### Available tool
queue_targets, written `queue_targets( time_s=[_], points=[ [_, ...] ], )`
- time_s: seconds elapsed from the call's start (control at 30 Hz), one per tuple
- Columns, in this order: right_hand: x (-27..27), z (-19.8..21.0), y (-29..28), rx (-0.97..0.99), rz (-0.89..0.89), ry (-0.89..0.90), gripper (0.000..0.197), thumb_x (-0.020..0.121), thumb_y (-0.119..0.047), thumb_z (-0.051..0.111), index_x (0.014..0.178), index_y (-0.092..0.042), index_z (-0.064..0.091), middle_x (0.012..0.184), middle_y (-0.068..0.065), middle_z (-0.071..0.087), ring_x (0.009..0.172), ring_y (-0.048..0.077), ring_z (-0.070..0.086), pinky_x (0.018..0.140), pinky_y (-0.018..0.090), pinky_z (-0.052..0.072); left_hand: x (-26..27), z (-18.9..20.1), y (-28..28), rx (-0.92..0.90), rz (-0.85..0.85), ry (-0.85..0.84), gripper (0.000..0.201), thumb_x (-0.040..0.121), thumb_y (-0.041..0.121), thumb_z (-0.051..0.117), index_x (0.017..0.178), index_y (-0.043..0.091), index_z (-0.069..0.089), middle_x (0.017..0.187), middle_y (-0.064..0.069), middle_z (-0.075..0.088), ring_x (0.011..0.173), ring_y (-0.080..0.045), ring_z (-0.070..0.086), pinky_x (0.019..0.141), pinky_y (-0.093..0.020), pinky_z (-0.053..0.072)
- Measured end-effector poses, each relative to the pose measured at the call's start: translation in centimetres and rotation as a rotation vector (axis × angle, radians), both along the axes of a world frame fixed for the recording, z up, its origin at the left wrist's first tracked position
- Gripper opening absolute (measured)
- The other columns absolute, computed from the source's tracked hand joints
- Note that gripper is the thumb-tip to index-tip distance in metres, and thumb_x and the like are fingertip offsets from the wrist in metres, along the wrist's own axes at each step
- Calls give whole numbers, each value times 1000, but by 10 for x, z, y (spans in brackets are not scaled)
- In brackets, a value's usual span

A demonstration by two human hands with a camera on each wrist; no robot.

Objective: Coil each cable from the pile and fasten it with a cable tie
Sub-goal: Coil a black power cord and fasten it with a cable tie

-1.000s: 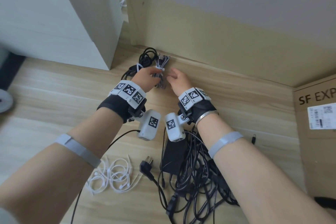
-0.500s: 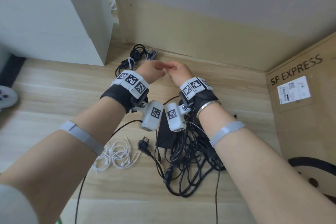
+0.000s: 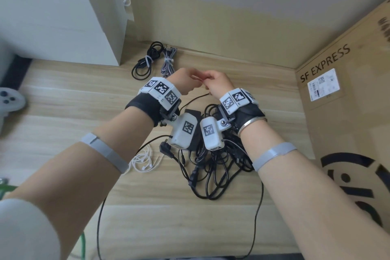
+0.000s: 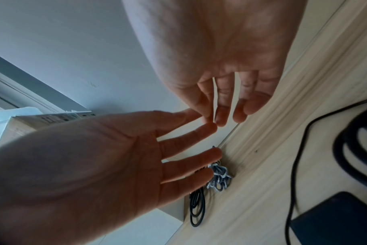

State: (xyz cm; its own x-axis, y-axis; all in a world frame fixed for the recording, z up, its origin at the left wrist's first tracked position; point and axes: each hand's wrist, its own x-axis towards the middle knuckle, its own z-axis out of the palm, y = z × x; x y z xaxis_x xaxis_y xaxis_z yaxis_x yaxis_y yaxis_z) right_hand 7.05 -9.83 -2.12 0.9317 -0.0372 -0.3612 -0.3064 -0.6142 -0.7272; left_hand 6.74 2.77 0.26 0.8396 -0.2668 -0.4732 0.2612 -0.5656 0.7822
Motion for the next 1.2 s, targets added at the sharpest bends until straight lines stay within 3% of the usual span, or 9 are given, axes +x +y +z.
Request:
queue_targets(
  time_s=[0.23, 0.37, 0.43, 0.53, 0.7, 0.87, 1.03, 1.13, 1.2],
  points=[
    [-28, 1, -17, -4, -41, 25, 29, 94, -10, 44, 115, -17, 63, 84, -8, 57, 88, 13, 52, 77, 28, 44, -17, -3, -13, -36, -53, -1, 22, 92, 15, 50, 110, 23, 60, 108, 0, 60, 88, -16, 55, 73, -26, 49],
    [-40, -5, -32, -7, -83, 62, 36, 92, -3, 38, 114, -18, 62, 104, -1, 61, 91, 15, 54, 88, 36, 48, -24, -10, -22, -62, -61, 35, 21, 92, 12, 48, 106, 21, 61, 110, -3, 59, 84, -16, 53, 63, -21, 44],
    [-45, -9, -41, -9, -94, 88, 41, 90, 3, 35, 113, -17, 63, 113, 2, 60, 90, 13, 53, 85, 29, 48, -26, -13, -27, -48, -58, 57, 20, 92, 14, 50, 106, 22, 60, 112, -5, 61, 86, -16, 55, 67, -23, 46],
    [-52, -15, -52, 14, -128, 144, 44, 88, 7, 34, 113, -15, 63, 116, 4, 58, 82, 10, 52, 58, 12, 44, -27, -20, -35, -8, -65, 99, 22, 91, 18, 52, 111, 21, 61, 107, -7, 61, 89, -19, 57, 77, -30, 50],
    [-56, -19, -65, 25, -54, 217, 44, 90, 8, 33, 123, -7, 58, 130, 12, 55, 73, 1, 46, 64, 7, 37, -32, -26, -44, 39, -141, 182, 24, 93, 25, 51, 115, 21, 58, 94, -1, 61, 87, -15, 58, 81, -29, 51],
    [-56, -22, -75, 2, -71, 268, 46, 91, 6, 29, 124, -10, 57, 130, 8, 56, 86, 10, 51, 65, 9, 36, -37, -28, -53, 22, -190, 302, 22, 95, 33, 47, 102, 14, 57, 70, 1, 56, 66, -11, 55, 74, -23, 50],
    [-57, -25, -87, -66, -84, 276, 47, 89, 6, 31, 120, -13, 61, 126, 7, 58, 101, 17, 51, 74, 21, 42, -39, -30, -60, 8, -173, 349, 24, 94, 32, 50, 85, 10, 57, 62, -3, 42, 56, -13, 46, 78, -41, 57],
    [-57, -29, -93, -108, -101, 276, 40, 89, 0, 39, 114, -17, 64, 120, 2, 62, 101, 15, 54, 65, 15, 38, -37, -27, -59, 34, -148, 324, 19, 94, 27, 50, 91, 10, 57, 64, -2, 42, 52, -11, 45, 71, -38, 58],
    [-57, -30, -95, -147, -97, 286, 32, 90, -9, 47, 114, -22, 65, 113, -2, 63, 104, 16, 56, 75, 20, 42, -36, -27, -56, 51, -139, 321, 16, 94, 23, 49, 93, 9, 58, 62, -2, 42, 49, -13, 45, 72, -39, 58]
  ],
)
